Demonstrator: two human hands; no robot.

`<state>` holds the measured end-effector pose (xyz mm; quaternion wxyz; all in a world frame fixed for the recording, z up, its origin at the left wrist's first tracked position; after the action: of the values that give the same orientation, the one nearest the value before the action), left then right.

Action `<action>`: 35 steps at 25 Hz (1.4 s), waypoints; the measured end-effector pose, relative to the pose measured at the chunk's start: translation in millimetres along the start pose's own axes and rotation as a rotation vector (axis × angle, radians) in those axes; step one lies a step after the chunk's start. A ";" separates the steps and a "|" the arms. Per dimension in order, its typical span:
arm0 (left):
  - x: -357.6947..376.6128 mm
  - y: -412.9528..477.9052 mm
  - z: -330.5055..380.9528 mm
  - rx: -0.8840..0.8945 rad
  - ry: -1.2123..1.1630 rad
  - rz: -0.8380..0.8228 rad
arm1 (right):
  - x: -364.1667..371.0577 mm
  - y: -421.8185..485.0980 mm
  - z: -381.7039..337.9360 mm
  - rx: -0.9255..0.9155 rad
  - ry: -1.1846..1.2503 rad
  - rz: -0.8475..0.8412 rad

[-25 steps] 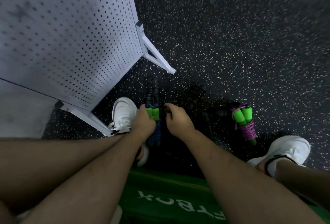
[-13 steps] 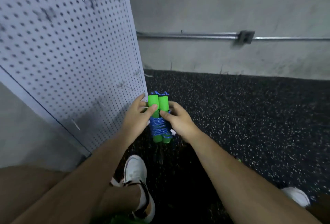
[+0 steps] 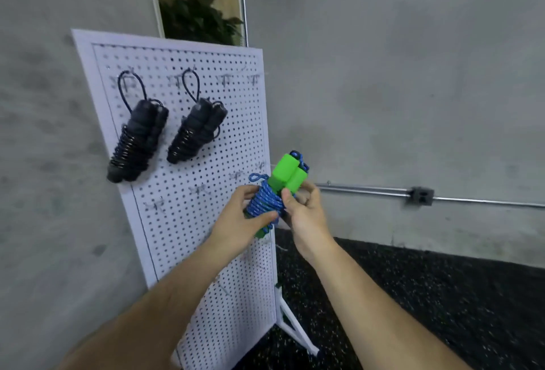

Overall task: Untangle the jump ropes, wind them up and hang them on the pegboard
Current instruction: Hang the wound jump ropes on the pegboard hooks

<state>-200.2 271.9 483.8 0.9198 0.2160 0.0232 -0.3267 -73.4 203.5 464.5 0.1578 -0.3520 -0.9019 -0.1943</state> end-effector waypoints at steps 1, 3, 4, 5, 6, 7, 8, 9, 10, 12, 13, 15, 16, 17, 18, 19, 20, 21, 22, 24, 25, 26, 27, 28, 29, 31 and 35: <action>-3.1 3.7 16.9 0.043 0.034 0.015 | 8.8 0.4 -16.1 -0.021 -0.012 0.012; -8.9 13.2 51.8 0.132 0.100 0.033 | 15.8 1.3 -52.7 -0.171 -0.205 0.143; -11.2 18.2 66.3 0.167 0.138 0.026 | 15.9 -0.3 -74.7 -0.326 -0.367 0.251; -13.9 24.8 82.2 0.206 0.172 0.019 | 19.3 -1.4 -100.2 -0.540 -0.535 0.321; -17.0 31.3 95.5 0.242 0.218 0.015 | 27.5 -0.6 -122.9 -0.737 -0.696 0.312; -20.3 39.4 108.2 0.278 0.262 0.019 | 38.9 4.5 -144.1 -0.853 -0.854 0.245; -23.3 45.8 119.0 0.303 0.291 0.024 | 48.7 14.5 -157.6 -0.896 -1.008 0.171; -25.8 51.5 130.0 0.316 0.294 0.029 | 57.1 24.7 -169.1 -0.922 -1.148 0.130; -28.2 57.6 139.0 0.326 0.301 0.032 | 63.5 36.3 -177.9 -0.937 -1.251 0.113; -30.7 69.6 152.0 0.343 0.337 0.009 | 72.9 57.9 -189.4 -0.920 -1.306 0.077; -31.2 76.1 155.8 0.346 0.351 -0.011 | 76.0 68.5 -191.5 -0.876 -1.294 0.052; -31.3 88.2 161.6 0.329 0.361 -0.032 | 82.5 86.3 -193.2 -0.773 -1.253 0.003; -32.0 93.7 162.9 0.320 0.359 -0.031 | 85.5 94.4 -193.9 -0.731 -1.214 -0.012; -32.9 99.4 163.4 0.324 0.357 -0.027 | 89.0 102.8 -194.2 -0.696 -1.163 -0.020; -33.6 104.0 163.8 0.336 0.365 -0.024 | 92.3 110.8 -193.9 -0.668 -1.109 -0.021; -34.5 108.4 163.4 0.344 0.374 -0.019 | 96.4 118.7 -192.6 -0.647 -1.060 -0.021; -35.5 112.4 163.1 0.340 0.386 -0.014 | 100.6 126.6 -191.3 -0.633 -1.011 -0.016; -36.2 116.6 162.7 0.328 0.398 -0.006 | 104.4 133.7 -189.0 -0.611 -0.959 -0.017; -37.0 121.2 162.1 0.312 0.399 0.001 | 109.0 140.7 -185.8 -0.583 -0.916 -0.023; -38.5 129.7 159.1 0.291 0.380 -0.005 | 114.7 151.6 -178.6 -0.537 -0.845 -0.016; -39.7 134.1 156.9 0.291 0.388 -0.004 | 116.4 155.3 -175.4 -0.529 -0.818 -0.010; -41.1 137.4 155.4 0.295 0.406 0.001 | 117.6 158.2 -172.4 -0.530 -0.802 -0.007; -42.6 140.7 154.1 0.302 0.422 0.007 | 119.4 160.7 -169.6 -0.536 -0.796 -0.005; -43.8 143.4 152.9 0.312 0.432 0.011 | 120.8 161.8 -167.8 -0.549 -0.793 -0.004; -44.5 145.5 151.5 0.320 0.439 0.012 | 122.1 162.4 -166.2 -0.568 -0.789 0.003; -45.4 147.9 149.9 0.337 0.445 0.015 | 124.0 163.1 -163.5 -0.609 -0.782 0.017; -45.2 148.6 147.5 0.392 0.470 0.026 | 123.5 163.9 -160.3 -0.666 -0.741 0.056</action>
<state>-159.4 340.8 682.5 0.8343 0.4592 0.1692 -0.2541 -22.4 311.2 695.9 -0.2892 -0.4527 -0.7765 -0.3293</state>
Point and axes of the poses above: each hand's wrist, its own y-axis towards the middle knuckle, its own x-axis out of the palm, z = x × y, the point moved 4 cm from there along y, towards the middle knuckle, and after that the axes turned 8 degrees about -y, right-handed, at the moved point
